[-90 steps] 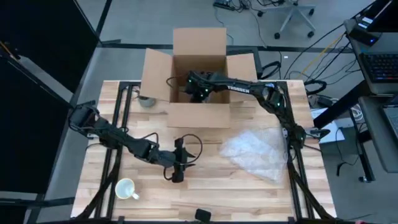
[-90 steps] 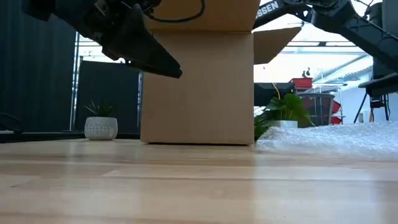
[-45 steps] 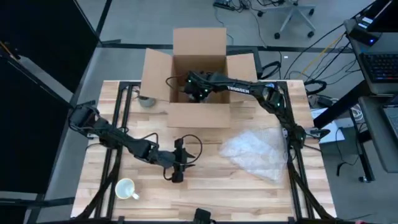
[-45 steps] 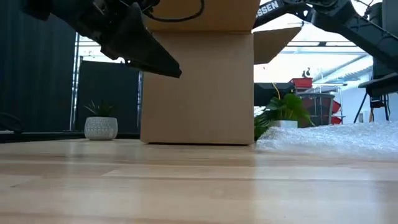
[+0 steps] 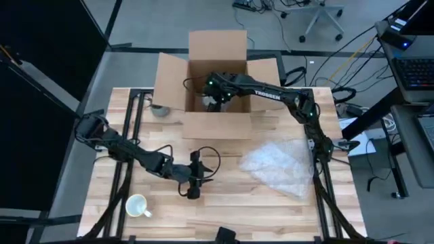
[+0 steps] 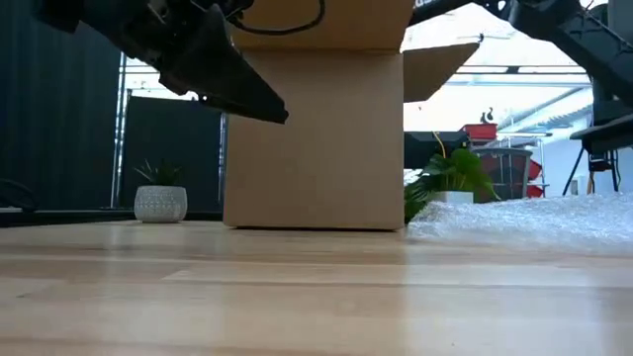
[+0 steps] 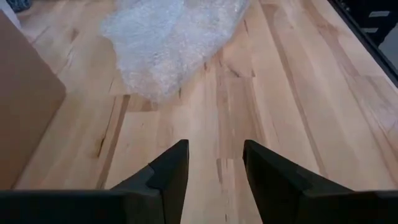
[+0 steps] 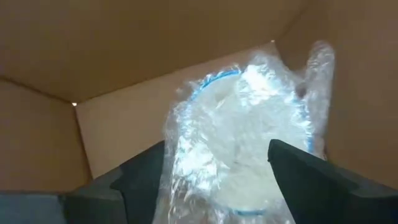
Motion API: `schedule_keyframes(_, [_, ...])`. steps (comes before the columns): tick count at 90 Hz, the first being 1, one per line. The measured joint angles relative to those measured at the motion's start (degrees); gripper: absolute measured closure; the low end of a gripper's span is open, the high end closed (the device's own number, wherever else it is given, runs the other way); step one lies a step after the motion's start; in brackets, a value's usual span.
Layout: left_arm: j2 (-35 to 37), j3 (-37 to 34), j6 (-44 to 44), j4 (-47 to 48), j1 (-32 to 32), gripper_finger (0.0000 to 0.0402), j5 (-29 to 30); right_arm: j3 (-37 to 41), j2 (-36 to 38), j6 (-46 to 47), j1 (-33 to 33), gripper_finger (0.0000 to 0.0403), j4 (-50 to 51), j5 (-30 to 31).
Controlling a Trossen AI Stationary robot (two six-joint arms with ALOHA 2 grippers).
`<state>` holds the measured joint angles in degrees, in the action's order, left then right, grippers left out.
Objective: Wrap mug
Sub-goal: Put the wrapped red mug into the box, then wrap the orange mug with bubble wrap
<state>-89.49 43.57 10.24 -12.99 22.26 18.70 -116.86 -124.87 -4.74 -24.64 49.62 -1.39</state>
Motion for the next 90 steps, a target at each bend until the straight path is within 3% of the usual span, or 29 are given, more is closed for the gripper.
schedule_keyframes(26, [0.0, 0.0, 0.0, 0.0, 0.0, 0.0259, 0.0, 0.0, 4.9, -0.3, 0.2, 0.014, 1.5, 0.0])
schedule_keyframes(52, [0.0, 0.0, 0.0, 0.0, 0.0, 0.0259, 0.0, 0.0, 17.1, 0.2, 3.4, 0.014, 6.9, -0.1])
schedule_keyframes(73, [0.0, 0.0, 0.0, 0.0, 0.0, 0.0259, 0.0, -0.1, 28.0, 4.0, 11.5, 0.014, 18.1, 0.2])
schedule_keyframes(90, [0.0, 0.0, 0.0, 0.0, 0.0, 0.0259, 0.0, -0.1, 36.4, 11.0, 20.5, 0.014, 23.9, 7.7])
